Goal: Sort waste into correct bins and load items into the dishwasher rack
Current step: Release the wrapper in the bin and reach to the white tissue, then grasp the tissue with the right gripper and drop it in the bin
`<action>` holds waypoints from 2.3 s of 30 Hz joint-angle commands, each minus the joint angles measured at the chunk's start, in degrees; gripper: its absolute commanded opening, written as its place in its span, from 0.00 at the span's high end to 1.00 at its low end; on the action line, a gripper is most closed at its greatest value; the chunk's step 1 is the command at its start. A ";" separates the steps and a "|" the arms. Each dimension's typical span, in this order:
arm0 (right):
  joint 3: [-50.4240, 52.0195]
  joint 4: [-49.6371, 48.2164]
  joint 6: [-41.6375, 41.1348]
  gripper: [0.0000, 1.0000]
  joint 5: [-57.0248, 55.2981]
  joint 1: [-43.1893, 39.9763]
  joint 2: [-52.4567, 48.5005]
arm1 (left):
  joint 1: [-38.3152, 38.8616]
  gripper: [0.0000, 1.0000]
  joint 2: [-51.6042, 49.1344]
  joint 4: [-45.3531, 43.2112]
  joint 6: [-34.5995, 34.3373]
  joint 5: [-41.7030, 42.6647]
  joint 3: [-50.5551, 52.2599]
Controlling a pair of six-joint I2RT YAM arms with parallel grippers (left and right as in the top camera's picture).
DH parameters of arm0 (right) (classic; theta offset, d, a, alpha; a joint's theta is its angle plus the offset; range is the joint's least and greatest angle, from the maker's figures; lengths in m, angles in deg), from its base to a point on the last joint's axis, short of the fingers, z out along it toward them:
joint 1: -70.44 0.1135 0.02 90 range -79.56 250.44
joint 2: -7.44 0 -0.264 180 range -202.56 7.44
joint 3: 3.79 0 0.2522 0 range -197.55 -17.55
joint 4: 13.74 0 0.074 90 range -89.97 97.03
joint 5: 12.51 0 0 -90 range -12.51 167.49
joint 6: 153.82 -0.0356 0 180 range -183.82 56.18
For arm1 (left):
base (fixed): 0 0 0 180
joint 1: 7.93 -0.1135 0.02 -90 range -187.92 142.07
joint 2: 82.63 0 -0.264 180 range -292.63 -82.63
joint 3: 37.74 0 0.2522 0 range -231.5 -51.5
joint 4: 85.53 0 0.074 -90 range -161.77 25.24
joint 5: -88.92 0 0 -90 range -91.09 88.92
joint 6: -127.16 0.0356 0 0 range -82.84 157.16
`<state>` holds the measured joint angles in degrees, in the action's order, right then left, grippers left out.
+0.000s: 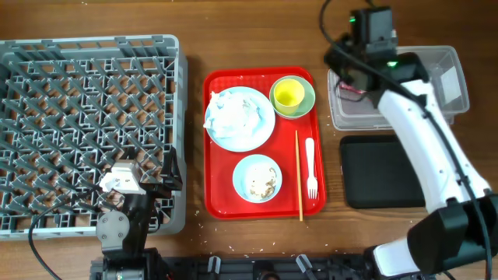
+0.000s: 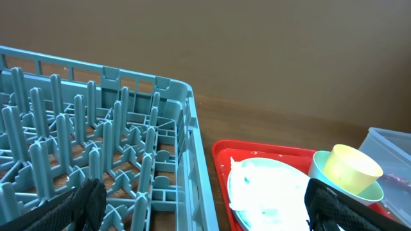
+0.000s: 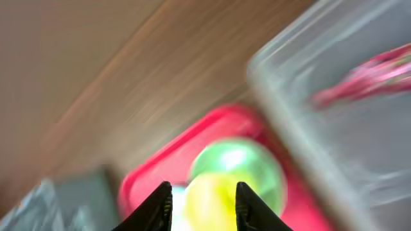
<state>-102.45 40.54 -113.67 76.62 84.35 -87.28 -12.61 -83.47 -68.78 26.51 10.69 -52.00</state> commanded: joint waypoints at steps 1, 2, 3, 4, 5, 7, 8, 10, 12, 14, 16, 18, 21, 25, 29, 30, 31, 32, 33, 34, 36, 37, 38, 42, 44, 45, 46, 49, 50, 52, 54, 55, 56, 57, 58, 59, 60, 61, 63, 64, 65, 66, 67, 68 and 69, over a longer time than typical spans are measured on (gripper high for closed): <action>-0.20 -2.80 5.29 0.53 6.49 8.59 0.42 | -0.35 0.00 0.35 0.33 -0.26 -0.33 0.15; -0.13 -4.22 6.56 0.35 5.77 12.02 0.20 | -0.35 0.00 0.35 0.33 -0.26 -0.33 0.15; -0.11 -5.05 6.19 0.00 2.86 15.43 -0.26 | -0.35 0.00 0.35 0.33 -0.26 -0.33 0.15; -0.11 -5.73 6.12 0.00 1.92 17.25 -0.72 | -0.35 0.00 0.35 0.33 -0.26 -0.33 0.15; -0.11 -6.86 6.12 0.00 2.01 18.75 -1.49 | -0.35 0.00 0.35 0.33 -0.26 -0.33 0.15; -0.11 -7.56 5.18 0.00 2.01 20.96 -3.37 | -0.35 0.00 0.35 0.33 -0.26 -0.33 0.15; -0.11 -7.48 3.15 0.00 2.29 21.18 -4.02 | -0.35 0.00 0.35 0.33 -0.26 -0.33 0.15; -0.11 -7.56 0.57 0.05 4.46 21.16 -4.98 | -0.35 0.00 0.35 0.33 -0.26 -0.33 0.15; -0.09 -7.41 -2.89 0.13 4.81 21.20 -6.29 | -0.35 0.00 0.35 0.33 -0.26 -0.33 0.15; -0.09 -7.04 -3.32 0.19 4.76 21.33 -8.13 | -0.35 0.00 0.35 0.33 -0.26 -0.33 0.15; -0.09 -6.99 -3.30 0.28 4.76 21.33 -10.75 | -0.35 0.00 0.35 0.33 -0.26 -0.33 0.15; -0.09 -6.99 -2.99 0.28 2.38 21.33 -13.25 | -0.35 0.00 0.35 0.33 -0.26 -0.33 0.15; -0.09 -6.80 -3.32 0.28 0.52 21.33 -16.11 | -0.35 0.00 0.35 0.33 -0.26 -0.33 0.15; -0.09 -6.14 -6.08 0.28 0.74 21.33 -19.54 | -0.35 0.00 0.35 0.33 -0.26 -0.33 0.15; -0.02 -5.16 -8.87 0.38 0.94 21.40 -22.56 | -0.35 0.00 0.35 0.33 -0.26 -0.33 0.15; 0.02 -4.98 -8.87 0.41 1.20 21.40 -23.15 | -0.35 0.00 0.35 0.33 -0.26 -0.33 0.15; 0.04 -4.87 -8.87 0.44 2.08 21.46 -24.00 | -0.35 0.00 0.35 0.33 -0.26 -0.33 0.15; 0.07 -4.87 -9.05 0.47 2.43 21.49 -24.37 | -0.35 0.00 0.35 0.33 -0.26 -0.33 0.15; 0.07 -4.90 -9.11 0.52 2.45 21.49 -24.37 | -0.35 0.00 0.35 0.33 -0.26 -0.33 0.15; 0.07 -4.90 -9.27 0.54 2.45 21.49 -24.35 | -0.35 0.00 0.35 0.33 -0.26 -0.33 0.15; 0.07 -4.94 -9.31 0.55 3.50 21.49 -24.35 | -0.35 0.00 0.35 0.33 -0.26 -0.33 0.15; 0.07 -4.94 -9.31 0.55 4.20 21.49 -24.35 | -0.35 0.00 0.35 0.33 -0.26 -0.33 0.15; 0.07 -4.90 -9.25 0.53 5.49 21.49 -24.35 | -0.35 0.00 0.35 0.33 -0.26 -0.33 0.15; 0.13 -3.63 -8.76 0.46 4.11 22.60 -24.46 | -0.35 0.00 0.35 0.33 -0.26 -0.33 0.15; 0.13 -3.91 -9.42 0.59 3.87 23.28 -24.46 | -0.35 0.00 0.35 0.33 -0.26 -0.33 0.15; 0.13 -4.02 -10.38 0.79 3.48 23.37 -24.46 | -0.35 0.00 0.35 0.33 -0.26 -0.33 0.15; 0.13 -3.80 -10.36 0.96 3.52 23.37 -24.46 | -0.35 0.00 0.35 0.33 -0.26 -0.33 0.15; -0.13 -3.45 -10.16 0.96 3.23 22.53 -22.97 | -0.35 0.00 0.35 0.33 -0.26 -0.33 0.15; -0.48 -3.39 -10.12 0.96 3.26 21.84 -21.64 | -0.35 0.00 0.35 0.33 -0.26 -0.33 0.15; -0.76 -3.74 -8.92 0.96 3.26 19.96 -17.27 | -0.35 0.00 0.35 0.33 -0.26 -0.33 0.15; -0.76 -3.72 -6.73 0.96 2.43 17.42 -10.93 | -0.35 0.00 0.35 0.33 -0.26 -0.33 0.15; -0.76 -3.19 -5.92 0.96 1.27 15.74 -7.50 | -0.35 0.00 0.35 0.33 -0.26 -0.33 0.15; -0.76 -2.51 -5.51 0.96 0.15 13.99 -4.35 | -0.35 0.00 0.35 0.33 -0.26 -0.33 0.15; -0.76 -1.88 -5.57 0.96 -0.68 12.63 -2.32 | -0.35 0.00 0.35 0.33 -0.26 -0.33 0.15; -0.76 -1.38 -5.62 0.96 -1.31 11.30 -0.61 | -0.35 0.00 0.35 0.33 -0.26 -0.33 0.15; -0.76 -0.85 -5.66 0.96 -2.01 9.94 0.72 | -0.35 0.00 0.35 0.33 -0.26 -0.33 0.15; -0.76 -0.55 -5.68 0.96 -2.93 8.61 1.60 | -0.35 0.00 0.35 0.33 -0.26 -0.33 0.15; -0.76 -0.35 -5.77 0.96 -3.93 7.21 2.23 | -0.35 0.00 0.35 0.31 -0.26 -0.33 0.15; -0.76 -0.28 -7.15 0.96 -6.56 3.91 2.89 | -0.35 0.00 0.35 0.33 -0.26 -0.33 0.15; -0.76 0.15 -8.96 0.96 -8.68 2.45 2.91 | -0.35 0.00 0.35 0.33 -0.26 -0.33 0.15; -0.76 1.25 -11.63 0.96 -12.24 1.14 2.91 | -0.35 0.00 0.35 0.33 -0.26 -0.33 0.15; -0.76 3.89 -16.92 0.96 -20.13 0.20 2.91 | -0.35 0.00 0.35 0.33 -0.26 -0.33 0.15; -0.76 5.31 -19.19 0.96 -25.24 -0.02 2.91 | -0.35 0.00 0.35 0.33 -0.26 -0.33 0.15; -0.76 5.92 -19.65 0.96 -30.84 -0.07 2.91 | -0.35 0.00 0.35 0.33 -0.26 -0.33 0.15; -0.76 6.08 -19.69 0.96 -33.66 -0.07 2.91 | -0.35 0.00 0.35 0.33 -0.26 -0.33 0.15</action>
<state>-102.50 46.31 -129.16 56.62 84.24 -85.33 -12.61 -83.47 -68.78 26.51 10.69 -52.00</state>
